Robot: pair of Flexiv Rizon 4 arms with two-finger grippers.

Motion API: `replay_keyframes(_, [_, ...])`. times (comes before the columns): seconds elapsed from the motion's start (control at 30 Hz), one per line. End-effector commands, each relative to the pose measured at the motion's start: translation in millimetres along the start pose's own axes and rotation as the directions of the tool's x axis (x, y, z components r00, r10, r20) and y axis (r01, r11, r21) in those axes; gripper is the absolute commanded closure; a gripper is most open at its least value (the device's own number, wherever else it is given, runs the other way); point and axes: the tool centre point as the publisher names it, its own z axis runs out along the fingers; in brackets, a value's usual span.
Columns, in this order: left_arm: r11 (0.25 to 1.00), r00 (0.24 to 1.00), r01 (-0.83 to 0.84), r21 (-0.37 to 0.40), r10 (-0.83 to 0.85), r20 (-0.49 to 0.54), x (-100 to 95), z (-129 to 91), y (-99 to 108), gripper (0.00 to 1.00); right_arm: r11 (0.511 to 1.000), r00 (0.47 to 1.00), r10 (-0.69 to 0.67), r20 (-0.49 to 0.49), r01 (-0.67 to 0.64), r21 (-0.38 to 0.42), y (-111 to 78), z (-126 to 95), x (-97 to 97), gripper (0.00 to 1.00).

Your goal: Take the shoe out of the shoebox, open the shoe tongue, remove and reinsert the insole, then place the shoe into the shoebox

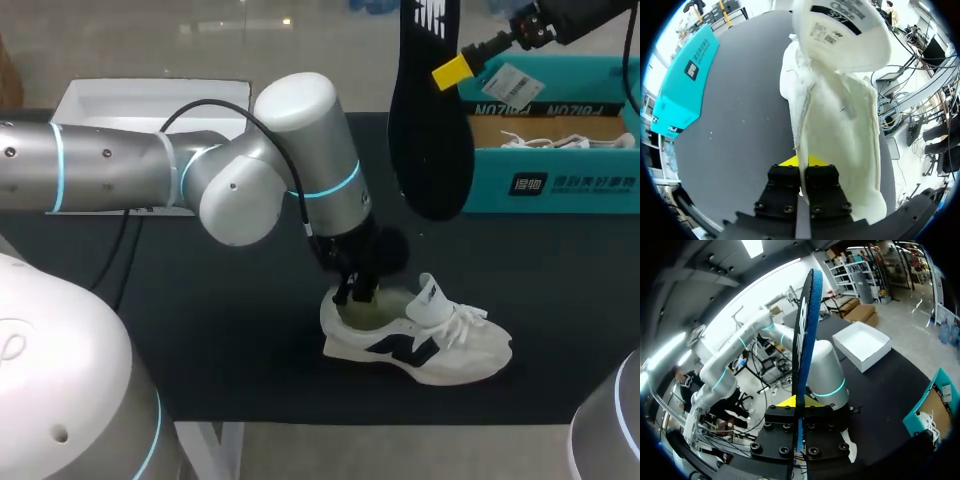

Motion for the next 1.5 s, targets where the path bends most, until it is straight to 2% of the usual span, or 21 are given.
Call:
replay_keyframes(0.03, [0.995, 0.994, -0.103, 0.006, 0.103, -0.024, -12.2, -4.8, -1.2, 1.00, 1.000, 1.000, 0.001, 0.007, -0.001, -0.006, -2.9, 0.9, 2.1, 1.00])
replay_keyframes(0.07, [0.990, 0.990, -0.141, -0.014, 0.141, -0.016, -15.6, -7.4, 0.2, 1.00, 1.000, 1.000, 0.001, 0.007, -0.001, -0.006, -2.9, 0.9, 2.1, 1.00])
replay_keyframes(0.33, [0.926, 0.921, -0.367, 0.092, 0.375, -0.108, -46.3, -43.3, 11.7, 1.00, 1.000, 1.000, 0.001, 0.007, -0.001, -0.006, -2.9, 0.9, 2.1, 1.00])
replay_keyframes(0.4, [0.899, 0.892, -0.430, 0.083, 0.437, -0.117, -50.0, -49.3, 11.6, 1.00, 1.000, 1.000, 0.001, 0.007, -0.001, -0.006, -2.9, 0.9, 2.1, 1.00])
replay_keyframes(0.47, [0.876, 0.862, -0.472, 0.106, 0.483, -0.152, -53.4, -54.3, 9.7, 1.00, 1.000, 1.000, 0.001, 0.007, -0.001, -0.006, -2.9, 0.9, 2.1, 1.00])
replay_keyframes(0.6, [0.834, 0.820, -0.547, 0.077, 0.552, -0.152, -62.3, -58.9, 6.5, 1.00, 1.000, 1.000, 0.001, 0.007, -0.001, -0.006, -2.9, 0.9, 2.1, 1.00])
replay_keyframes(0.93, [0.697, 0.682, -0.716, 0.015, 0.705, -0.195, -79.9, -44.5, -16.2, 1.00, 1.000, 1.000, 0.001, 0.007, -0.001, -0.006, -2.9, 0.9, 2.1, 1.00])
replay_keyframes(1.03, [0.651, 0.629, -0.759, 0.024, 0.742, -0.231, -85.0, -37.6, -24.8, 1.00, 1.000, 1.000, 0.001, 0.007, -0.001, -0.006, -2.9, 0.9, 2.1, 1.00])
replay_keyframes(1.23, [0.565, 0.521, -0.820, 0.093, 0.803, -0.288, -93.7, -30.2, -39.9, 1.00, 1.000, 1.000, 0.001, 0.007, -0.001, -0.006, -2.9, 0.9, 2.1, 1.00])
replay_keyframes(1.5, [0.487, 0.440, -0.868, 0.092, 0.843, -0.311, -101.3, -16.7, -59.9, 1.00, 1.000, 1.000, 0.001, 0.007, -0.001, -0.006, -2.9, 0.9, 2.1, 1.00])
